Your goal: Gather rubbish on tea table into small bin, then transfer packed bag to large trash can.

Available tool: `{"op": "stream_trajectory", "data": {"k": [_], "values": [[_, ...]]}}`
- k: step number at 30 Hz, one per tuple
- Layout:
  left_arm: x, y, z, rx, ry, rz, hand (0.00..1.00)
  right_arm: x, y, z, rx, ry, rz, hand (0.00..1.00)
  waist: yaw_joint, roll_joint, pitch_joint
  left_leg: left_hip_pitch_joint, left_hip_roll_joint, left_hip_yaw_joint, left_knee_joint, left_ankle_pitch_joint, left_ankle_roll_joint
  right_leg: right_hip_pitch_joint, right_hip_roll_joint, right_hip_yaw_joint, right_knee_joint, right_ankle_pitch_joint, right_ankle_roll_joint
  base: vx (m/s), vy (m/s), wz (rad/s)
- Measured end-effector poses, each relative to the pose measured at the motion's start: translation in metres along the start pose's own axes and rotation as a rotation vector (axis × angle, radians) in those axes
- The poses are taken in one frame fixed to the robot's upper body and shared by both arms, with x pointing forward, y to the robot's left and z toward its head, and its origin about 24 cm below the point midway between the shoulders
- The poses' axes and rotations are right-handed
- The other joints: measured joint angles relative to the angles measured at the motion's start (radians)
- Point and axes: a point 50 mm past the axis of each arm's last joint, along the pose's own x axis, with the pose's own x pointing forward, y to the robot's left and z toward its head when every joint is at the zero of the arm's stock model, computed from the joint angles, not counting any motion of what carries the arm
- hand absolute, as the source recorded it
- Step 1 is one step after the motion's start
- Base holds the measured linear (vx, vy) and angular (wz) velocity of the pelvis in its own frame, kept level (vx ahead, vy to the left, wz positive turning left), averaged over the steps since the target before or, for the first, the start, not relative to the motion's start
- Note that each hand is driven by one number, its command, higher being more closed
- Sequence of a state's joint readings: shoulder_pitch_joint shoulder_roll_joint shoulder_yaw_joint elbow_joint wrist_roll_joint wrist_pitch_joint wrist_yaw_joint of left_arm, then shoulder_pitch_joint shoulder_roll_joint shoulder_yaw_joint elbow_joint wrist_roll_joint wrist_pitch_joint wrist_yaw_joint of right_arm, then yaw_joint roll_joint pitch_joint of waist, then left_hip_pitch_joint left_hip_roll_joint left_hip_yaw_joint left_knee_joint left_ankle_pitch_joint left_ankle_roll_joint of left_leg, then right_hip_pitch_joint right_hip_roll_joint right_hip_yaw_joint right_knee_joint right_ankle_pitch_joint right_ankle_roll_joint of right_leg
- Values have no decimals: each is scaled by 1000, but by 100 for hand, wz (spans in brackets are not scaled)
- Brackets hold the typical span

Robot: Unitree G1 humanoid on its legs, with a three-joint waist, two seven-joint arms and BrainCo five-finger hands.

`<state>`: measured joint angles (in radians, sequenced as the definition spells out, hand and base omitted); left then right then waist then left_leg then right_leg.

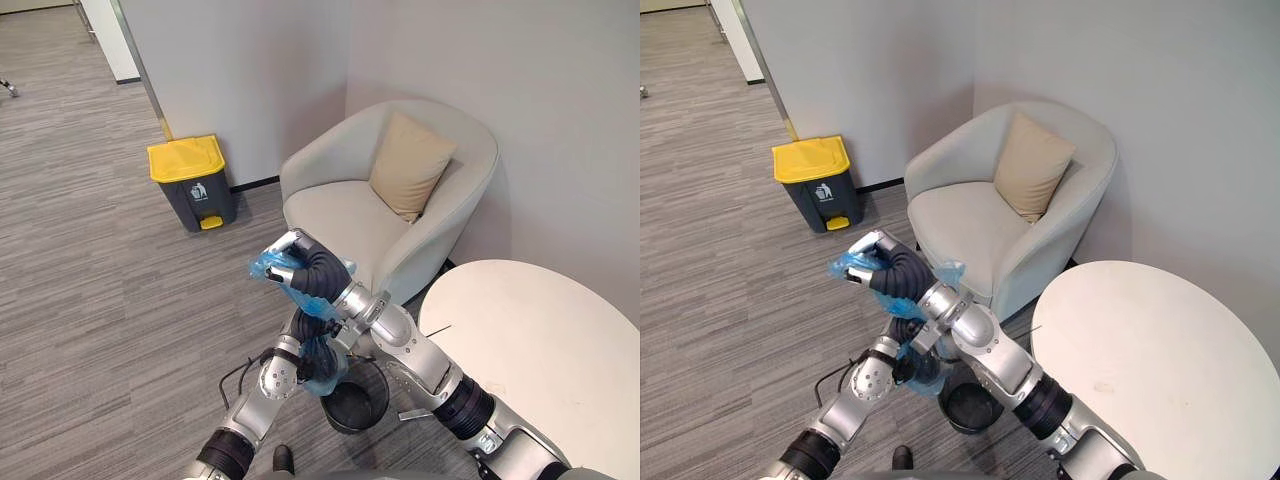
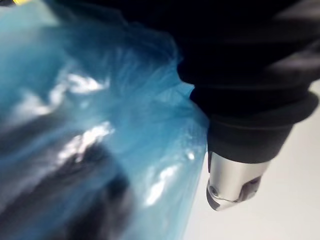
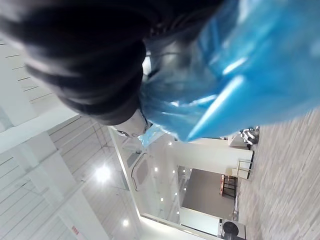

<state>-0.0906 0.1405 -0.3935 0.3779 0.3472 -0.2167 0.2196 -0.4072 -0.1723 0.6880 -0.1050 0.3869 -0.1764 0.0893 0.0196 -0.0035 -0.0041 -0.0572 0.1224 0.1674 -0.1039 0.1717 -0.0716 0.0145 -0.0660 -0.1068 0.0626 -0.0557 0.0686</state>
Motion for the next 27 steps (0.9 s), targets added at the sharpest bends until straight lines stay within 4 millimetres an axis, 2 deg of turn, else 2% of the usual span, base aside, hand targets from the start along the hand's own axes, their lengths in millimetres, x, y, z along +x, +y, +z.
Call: {"op": "stream_trajectory", "data": {"k": [15,24,25,27], "values": [[3,1,0,-72,11,9,100,5,5,2,6,-10,45,100,-3,0,0,3,1,-1,6,0,0,15,10,-1,-26,5,-6,9,-2,0],[-3,12,12,-123,-40,68,100,0,9,3,-5,-59,26,100,-5,1,1,3,-2,0,1,0,1,16,9,-2,-28,5,-7,0,0,0],[-2,15,13,-128,-45,83,100,-4,8,1,-30,-55,14,0,-3,1,1,3,-2,0,1,0,1,16,9,-2,-28,5,-7,0,0,0],[-2,21,15,-131,-54,109,100,-7,6,-1,-73,-45,1,0,-4,1,1,4,-2,0,0,0,1,16,9,-2,-28,5,-7,0,0,0]]}}
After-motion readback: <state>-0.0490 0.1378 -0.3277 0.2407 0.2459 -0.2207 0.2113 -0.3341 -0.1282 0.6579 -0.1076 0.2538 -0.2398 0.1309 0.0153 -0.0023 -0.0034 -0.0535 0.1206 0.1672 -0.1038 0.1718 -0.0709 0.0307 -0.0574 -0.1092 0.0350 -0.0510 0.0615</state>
